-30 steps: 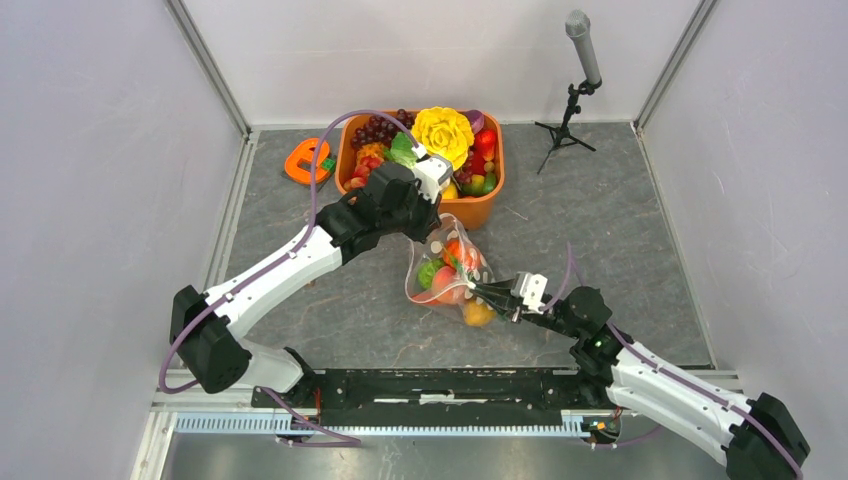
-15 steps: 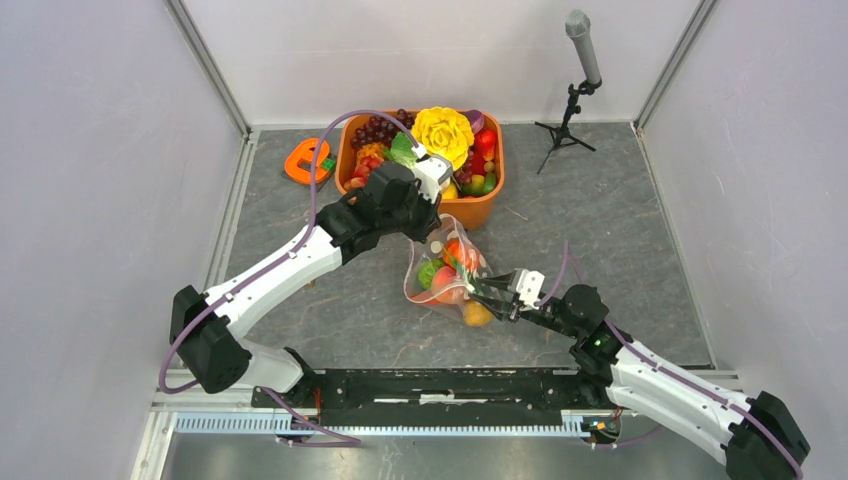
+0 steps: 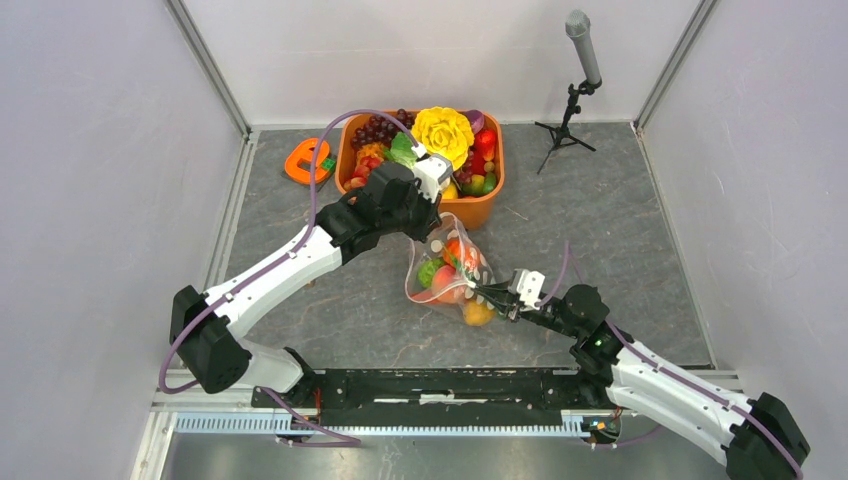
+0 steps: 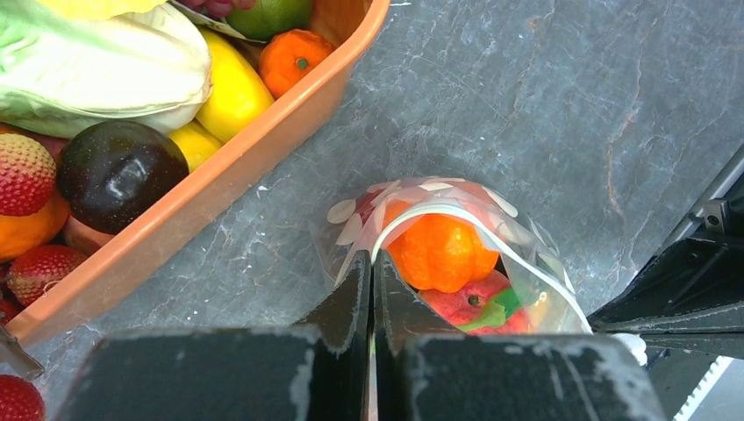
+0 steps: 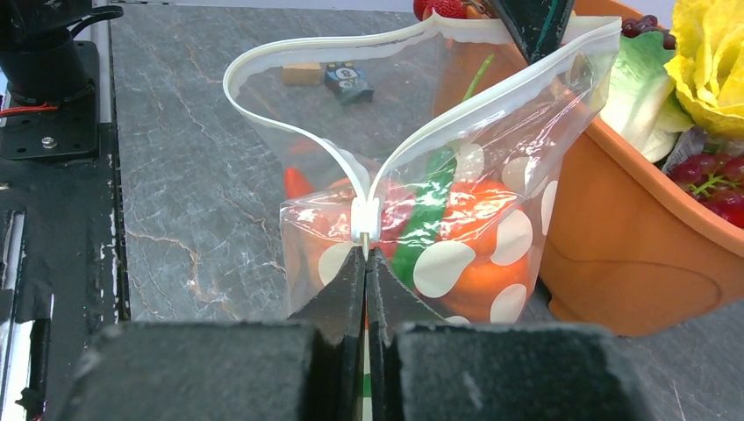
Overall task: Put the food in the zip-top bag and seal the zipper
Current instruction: Zip the zipper food storage bag at the center of the board.
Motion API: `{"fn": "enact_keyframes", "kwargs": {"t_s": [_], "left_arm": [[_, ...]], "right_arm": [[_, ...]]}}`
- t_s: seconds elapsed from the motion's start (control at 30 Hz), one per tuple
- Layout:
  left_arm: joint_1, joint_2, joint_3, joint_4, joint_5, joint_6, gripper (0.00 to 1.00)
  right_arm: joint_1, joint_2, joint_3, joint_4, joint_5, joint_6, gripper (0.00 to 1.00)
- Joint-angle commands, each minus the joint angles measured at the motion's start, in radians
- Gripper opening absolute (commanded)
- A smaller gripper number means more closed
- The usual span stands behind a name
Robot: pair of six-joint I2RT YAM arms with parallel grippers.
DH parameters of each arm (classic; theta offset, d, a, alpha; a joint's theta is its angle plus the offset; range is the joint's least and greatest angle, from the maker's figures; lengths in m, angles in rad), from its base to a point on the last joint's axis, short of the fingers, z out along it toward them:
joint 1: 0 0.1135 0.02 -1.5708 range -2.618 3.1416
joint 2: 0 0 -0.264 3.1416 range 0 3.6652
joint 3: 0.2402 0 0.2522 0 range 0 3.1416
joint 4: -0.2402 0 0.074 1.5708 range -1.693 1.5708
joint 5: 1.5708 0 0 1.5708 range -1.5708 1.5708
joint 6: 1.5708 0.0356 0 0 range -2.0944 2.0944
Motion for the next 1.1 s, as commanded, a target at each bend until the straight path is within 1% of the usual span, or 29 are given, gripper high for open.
{"fn": "enact_keyframes", "kwargs": {"t_s": [0.0,0.13,0.4,0.47,0.53,0.63,0.73,0.87,1.07], "left_arm": [[0.005,-0.029,0.021,0.05,0.01,-0.032,0.02],[0.005,-0.049,0.028,0.041,-0.004,-0.022,0.02],[0.007,-0.096,0.073,-0.008,-0.018,-0.001,0.02],[0.007,-0.106,0.088,-0.028,-0.013,-0.001,0.02],[0.007,-0.112,0.114,-0.073,-0.001,-0.001,0.02],[0.007,-0.116,0.151,-0.135,0.004,-0.002,0.02],[0.007,-0.13,0.164,-0.19,-0.002,-0.005,0.02],[0.007,-0.138,0.163,-0.255,-0.03,-0.004,0.02],[0.007,-0.15,0.186,-0.36,-0.083,0.044,0.02]], "right_arm": [[0.004,-0.017,0.06,0.015,0.002,-0.001,0.0],[0.004,-0.049,0.126,-0.062,0.018,-0.023,0.0],[0.004,-0.037,0.334,-0.434,0.017,-0.163,0.0],[0.004,-0.034,0.381,-0.504,0.033,-0.186,0.0],[0.004,-0.045,0.411,-0.538,0.043,-0.194,0.0],[0.002,-0.06,0.438,-0.583,0.093,-0.199,0.0],[0.003,-0.052,0.489,-0.664,0.199,-0.217,0.0],[0.001,-0.012,0.533,-0.686,0.272,-0.203,0.0],[-0.007,0.003,0.545,-0.62,0.367,-0.158,0.0]]}}
